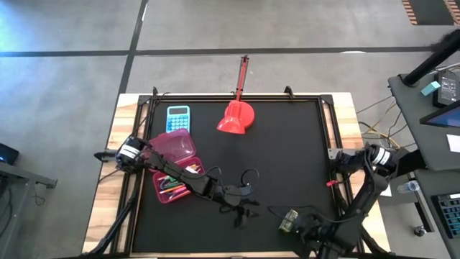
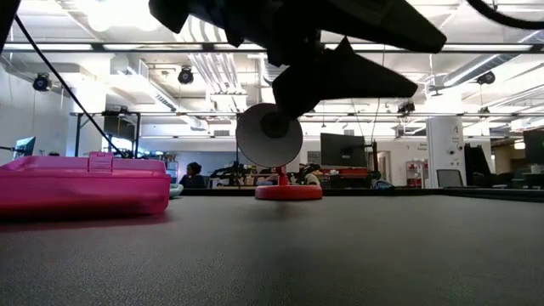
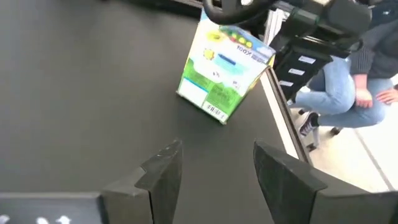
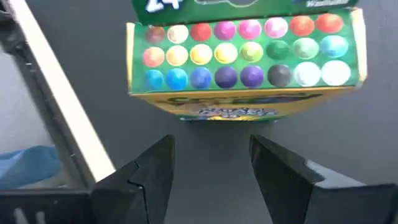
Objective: Pack school essentials
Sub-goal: Put the yellow crayon box into the red supply box
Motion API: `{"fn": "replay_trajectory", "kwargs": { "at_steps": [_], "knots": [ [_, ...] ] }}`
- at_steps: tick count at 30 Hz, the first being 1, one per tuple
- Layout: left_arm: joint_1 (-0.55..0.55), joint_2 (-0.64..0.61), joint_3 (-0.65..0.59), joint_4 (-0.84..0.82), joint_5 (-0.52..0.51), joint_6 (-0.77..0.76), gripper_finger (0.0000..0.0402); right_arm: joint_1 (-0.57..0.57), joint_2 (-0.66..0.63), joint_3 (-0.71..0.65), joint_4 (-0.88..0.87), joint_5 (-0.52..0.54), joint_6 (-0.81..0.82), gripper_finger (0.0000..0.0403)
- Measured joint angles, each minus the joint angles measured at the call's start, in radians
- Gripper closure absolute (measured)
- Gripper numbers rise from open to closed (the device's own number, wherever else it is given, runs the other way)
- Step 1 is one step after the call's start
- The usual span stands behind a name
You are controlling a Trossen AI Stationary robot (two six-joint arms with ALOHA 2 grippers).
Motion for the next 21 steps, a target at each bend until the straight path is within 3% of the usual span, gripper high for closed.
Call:
{"fn": "replay_trajectory", "kwargs": {
  "at_steps": [6, 14, 21],
  "knots": [
    [0.000, 0.010, 0.000, 0.008, -0.002, 0.020, 0.0221, 0.000, -0.081, 0.014, -0.014, 0.000, 0.062, 0.0207],
    [-0.002, 0.011, -0.002, -0.001, -0.002, -0.099, 0.0221, -0.002, -0.178, 0.040, -0.021, 0.004, 0.588, 0.0207],
    [-0.002, 0.011, -0.002, -0.009, 0.077, -0.171, 0.0221, -0.048, -0.151, 0.142, -0.036, 0.031, 0.607, 0.0207]
  ]
}}
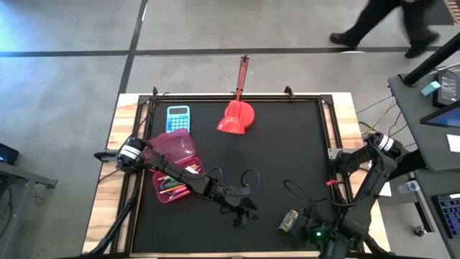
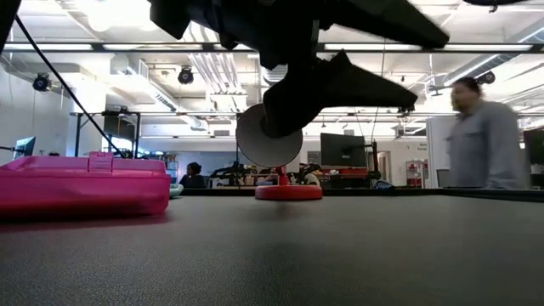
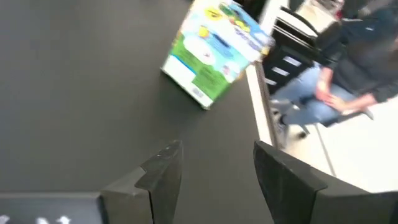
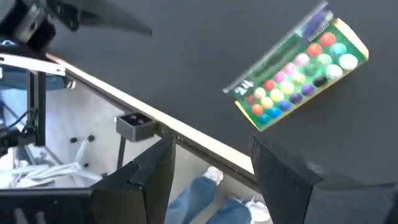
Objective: Pack school essentials
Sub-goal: Put the yellow crayon box into the red supply box
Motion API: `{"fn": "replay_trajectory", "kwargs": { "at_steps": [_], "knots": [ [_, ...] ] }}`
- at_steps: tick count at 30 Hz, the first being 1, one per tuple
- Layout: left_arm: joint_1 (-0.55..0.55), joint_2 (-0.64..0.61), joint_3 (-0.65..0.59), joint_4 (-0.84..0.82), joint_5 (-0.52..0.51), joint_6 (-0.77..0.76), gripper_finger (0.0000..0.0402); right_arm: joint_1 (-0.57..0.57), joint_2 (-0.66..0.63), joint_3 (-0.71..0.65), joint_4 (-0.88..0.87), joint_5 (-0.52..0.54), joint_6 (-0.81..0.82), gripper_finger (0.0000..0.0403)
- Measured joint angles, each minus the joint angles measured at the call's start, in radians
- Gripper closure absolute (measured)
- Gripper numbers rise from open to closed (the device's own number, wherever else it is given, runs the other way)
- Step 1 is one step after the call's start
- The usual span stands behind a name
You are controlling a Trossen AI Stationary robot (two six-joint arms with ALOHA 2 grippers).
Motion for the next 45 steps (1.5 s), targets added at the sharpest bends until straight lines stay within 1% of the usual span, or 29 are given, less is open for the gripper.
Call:
{"fn": "replay_trajectory", "kwargs": {
  "at_steps": [6, 8, 9, 11, 15, 17, 22, 25, 28, 29, 32, 34, 35, 38, 40, 43, 45],
  "knots": [
    [-0.001, -0.001, 0.000, 0.001, 0.100, -0.001, 0.0221, -0.023, 0.020, 0.110, -0.128, -0.007, -0.007, 0.0207],
    [-0.001, -0.003, 0.000, 0.001, 0.127, -0.001, 0.0221, -0.027, 0.020, 0.149, -0.179, 0.004, -0.040, 0.0207],
    [-0.001, -0.004, 0.000, 0.000, 0.143, -0.001, 0.0221, -0.029, 0.020, 0.164, -0.193, 0.012, -0.084, 0.0207],
    [-0.001, -0.008, 0.000, 0.000, 0.184, 0.000, 0.0221, -0.029, 0.020, 0.189, -0.196, 0.028, -0.244, 0.0207],
    [-0.001, -0.024, 0.000, 0.001, 0.280, 0.001, 0.0221, -0.033, 0.020, 0.229, -0.194, 0.031, -0.635, 0.0207],
    [-0.001, -0.032, 0.000, 0.001, 0.311, 0.001, 0.0221, -0.047, 0.020, 0.241, -0.194, 0.031, -0.784, 0.0207],
    [-0.002, -0.065, 0.000, 0.002, 0.319, 0.000, 0.0221, -0.099, 0.020, 0.247, -0.199, 0.032, -1.111, 0.0207],
    [-0.002, -0.084, 0.000, 0.001, 0.319, 0.000, 0.0221, -0.133, 0.020, 0.247, -0.213, 0.029, -1.222, 0.0207],
    [-0.002, -0.102, 0.000, 0.005, 0.305, -0.036, 0.0221, -0.170, 0.020, 0.247, -0.242, 0.025, -1.260, 0.0207],
    [-0.002, -0.110, 0.000, 0.001, 0.289, -0.052, 0.0221, -0.179, 0.020, 0.248, -0.250, 0.025, -1.301, 0.0207],
    [-0.002, -0.125, 0.000, 0.002, 0.242, -0.077, 0.0221, -0.189, 0.017, 0.253, -0.254, 0.003, -1.505, 0.0207],
    [-0.002, -0.130, 0.000, 0.005, 0.190, -0.079, 0.0221, -0.188, 0.013, 0.253, -0.257, -0.001, -1.643, 0.0207],
    [-0.002, -0.133, 0.000, 0.005, 0.159, -0.079, 0.0221, -0.188, 0.013, 0.253, -0.257, 0.000, -1.675, 0.0207],
    [-0.002, -0.137, 0.001, 0.004, 0.067, -0.118, 0.0221, -0.198, 0.013, 0.253, -0.279, 0.004, -1.688, 0.0207],
    [-0.002, -0.137, 0.001, 0.006, 0.007, -0.161, 0.0221, -0.207, 0.013, 0.253, -0.330, -0.003, -1.699, 0.0207],
    [-0.002, -0.137, 0.001, 0.002, -0.060, -0.226, 0.0221, -0.219, 0.011, 0.253, -0.387, -0.080, -1.765, 0.0207],
    [-0.002, -0.137, 0.001, 0.002, -0.100, -0.238, 0.0221, -0.218, 0.010, 0.253, -0.396, -0.128, -1.809, 0.0206]
  ]
}}
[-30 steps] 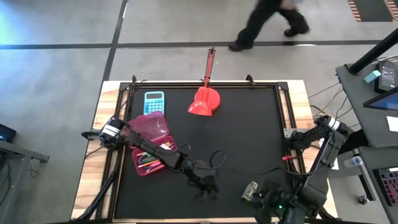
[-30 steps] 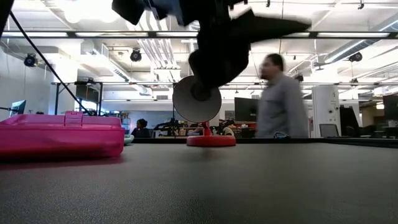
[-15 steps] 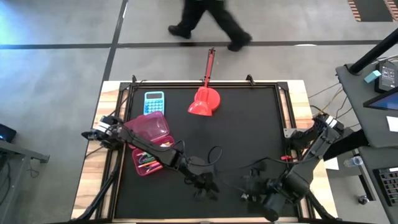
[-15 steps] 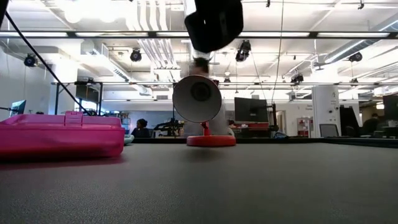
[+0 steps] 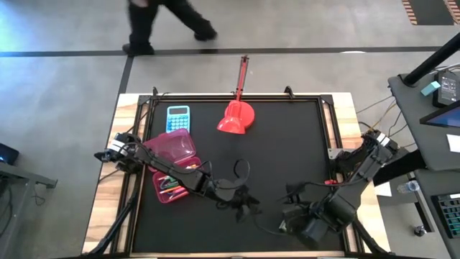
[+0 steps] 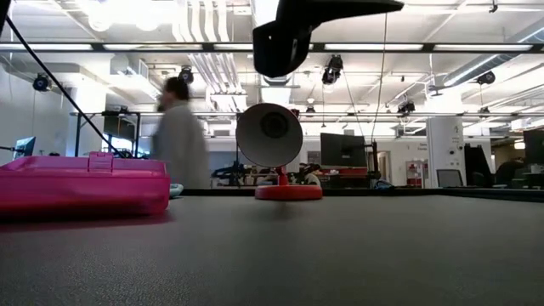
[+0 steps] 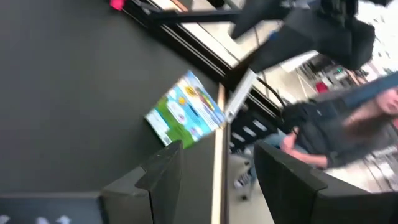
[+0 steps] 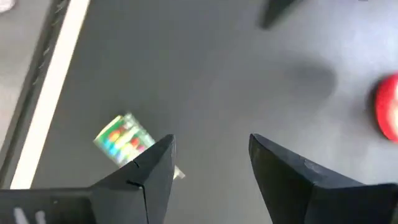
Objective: Pack school essentials
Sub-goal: Put the yellow crayon box into the red supply box
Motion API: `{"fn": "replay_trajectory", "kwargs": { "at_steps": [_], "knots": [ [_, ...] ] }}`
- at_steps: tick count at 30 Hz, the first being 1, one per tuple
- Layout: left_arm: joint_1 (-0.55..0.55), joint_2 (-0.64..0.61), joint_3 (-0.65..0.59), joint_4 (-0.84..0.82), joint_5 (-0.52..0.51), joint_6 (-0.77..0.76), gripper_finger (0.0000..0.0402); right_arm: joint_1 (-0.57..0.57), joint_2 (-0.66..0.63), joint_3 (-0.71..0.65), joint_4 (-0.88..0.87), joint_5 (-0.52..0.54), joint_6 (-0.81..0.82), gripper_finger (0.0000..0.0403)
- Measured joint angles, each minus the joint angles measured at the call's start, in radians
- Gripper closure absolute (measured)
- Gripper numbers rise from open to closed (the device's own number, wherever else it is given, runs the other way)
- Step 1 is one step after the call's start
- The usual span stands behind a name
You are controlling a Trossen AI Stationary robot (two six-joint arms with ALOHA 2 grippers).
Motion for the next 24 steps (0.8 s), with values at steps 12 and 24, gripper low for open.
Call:
{"fn": "replay_trajectory", "kwargs": {
  "at_steps": [12, 24],
  "knots": [
    [0.000, 0.000, 0.001, 0.007, -0.147, -0.046, 0.0221, 0.013, -0.010, 0.000, -0.020, -0.141, -0.153, 0.0161],
    [0.003, -0.005, 0.000, 0.011, -0.070, -0.017, 0.0221, 0.018, -0.010, -0.010, -0.058, -0.121, -0.051, 0.0123]
  ]
}}
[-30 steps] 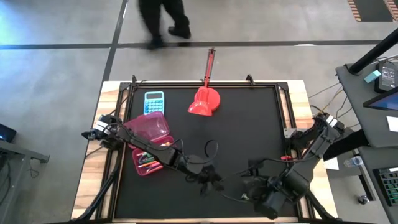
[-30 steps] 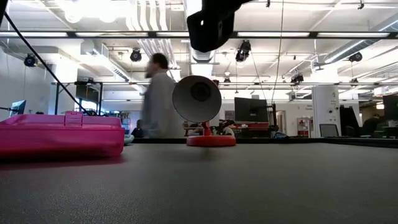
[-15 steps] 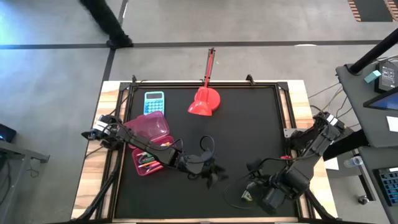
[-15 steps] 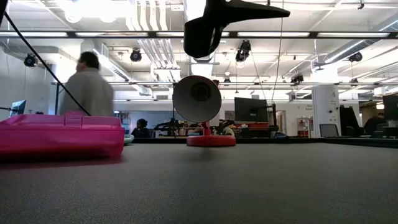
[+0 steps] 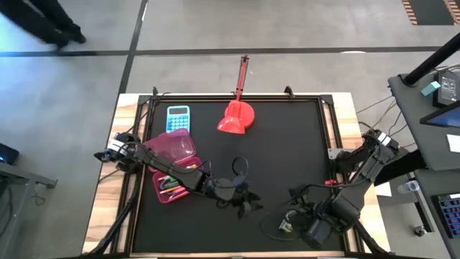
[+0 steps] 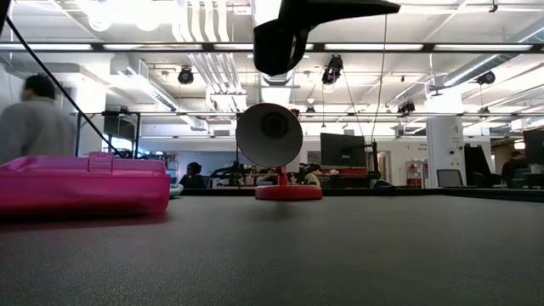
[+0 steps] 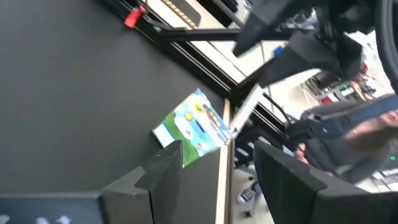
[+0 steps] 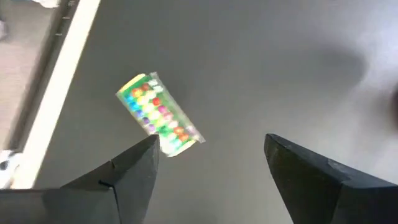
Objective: Pack school essentials
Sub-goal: Put the yellow crayon box into the red supply box
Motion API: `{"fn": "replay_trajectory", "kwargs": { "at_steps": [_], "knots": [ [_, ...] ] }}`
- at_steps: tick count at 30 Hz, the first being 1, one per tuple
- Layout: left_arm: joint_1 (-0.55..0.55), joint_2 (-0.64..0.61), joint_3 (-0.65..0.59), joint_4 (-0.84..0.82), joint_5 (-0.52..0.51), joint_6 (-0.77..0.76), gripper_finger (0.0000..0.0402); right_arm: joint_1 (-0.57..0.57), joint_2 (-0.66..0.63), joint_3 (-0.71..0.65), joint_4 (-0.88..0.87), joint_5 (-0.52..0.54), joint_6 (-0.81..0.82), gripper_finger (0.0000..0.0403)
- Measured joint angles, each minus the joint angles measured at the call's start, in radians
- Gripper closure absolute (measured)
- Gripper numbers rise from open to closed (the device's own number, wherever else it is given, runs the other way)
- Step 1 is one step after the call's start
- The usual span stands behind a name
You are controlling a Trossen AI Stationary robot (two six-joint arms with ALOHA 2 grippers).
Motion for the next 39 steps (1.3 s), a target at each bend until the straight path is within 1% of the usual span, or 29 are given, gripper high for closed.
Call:
{"fn": "replay_trajectory", "kwargs": {
  "at_steps": [3, 6, 14, 17, 21, 26, 31, 35, 39],
  "knots": [
    [0.000, 0.000, 0.000, -0.003, 0.016, 0.000, 0.0221, -0.004, 0.000, 0.001, 0.001, 0.019, -0.048, 0.0118],
    [0.000, 0.000, 0.000, -0.002, 0.021, -0.001, 0.0221, -0.006, 0.000, 0.003, 0.013, 0.066, -0.064, 0.0122],
    [-0.001, 0.000, -0.001, -0.002, 0.021, -0.004, 0.0221, -0.009, 0.000, 0.002, 0.034, 0.066, -0.032, 0.0140],
    [-0.001, 0.000, -0.001, -0.002, 0.021, -0.005, 0.0221, -0.011, 0.010, 0.002, 0.028, 0.018, -0.019, 0.0131],
    [-0.001, 0.000, -0.001, -0.002, 0.022, -0.005, 0.0221, -0.025, 0.031, 0.001, 0.022, -0.080, -0.051, 0.0097],
    [-0.001, 0.000, -0.001, -0.002, 0.022, -0.005, 0.0221, -0.030, 0.051, 0.001, 0.024, -0.086, -0.128, 0.0049],
    [-0.001, 0.000, -0.001, -0.002, 0.022, -0.005, 0.0221, -0.030, 0.055, 0.001, 0.046, -0.092, -0.104, 0.0042],
    [-0.001, 0.000, -0.001, -0.002, 0.022, -0.006, 0.0221, -0.030, 0.060, -0.013, 0.060, -0.101, -0.148, 0.0042],
    [-0.001, 0.000, -0.001, -0.002, 0.022, -0.007, 0.0221, -0.035, 0.060, -0.055, 0.104, -0.172, -0.181, 0.0042]
  ]
}}
